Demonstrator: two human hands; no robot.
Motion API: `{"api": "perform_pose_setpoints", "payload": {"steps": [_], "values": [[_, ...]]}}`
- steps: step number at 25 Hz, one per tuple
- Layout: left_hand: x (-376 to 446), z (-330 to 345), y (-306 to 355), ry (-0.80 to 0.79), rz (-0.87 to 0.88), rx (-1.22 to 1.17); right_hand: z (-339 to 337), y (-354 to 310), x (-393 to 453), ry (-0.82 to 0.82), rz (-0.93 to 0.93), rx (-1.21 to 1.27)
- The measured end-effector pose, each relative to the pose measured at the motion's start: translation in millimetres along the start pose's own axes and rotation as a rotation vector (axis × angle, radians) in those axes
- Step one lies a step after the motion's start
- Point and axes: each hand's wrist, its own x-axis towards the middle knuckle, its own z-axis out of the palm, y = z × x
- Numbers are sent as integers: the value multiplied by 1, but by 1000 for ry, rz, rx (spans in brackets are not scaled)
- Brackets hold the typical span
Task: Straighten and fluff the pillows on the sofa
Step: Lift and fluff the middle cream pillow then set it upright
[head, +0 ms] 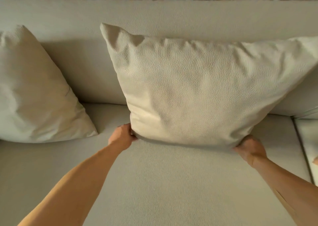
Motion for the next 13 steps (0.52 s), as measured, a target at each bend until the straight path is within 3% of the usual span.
{"api": "perform_pose_setpoints", "payload": {"steps": [9, 13], "values": [[9, -10, -4, -64, -61, 195, -11, -8, -4, -54, 69, -130], [0, -37, 4, -151, -17, -34, -37, -11, -7, -316, -47, 87]]}}
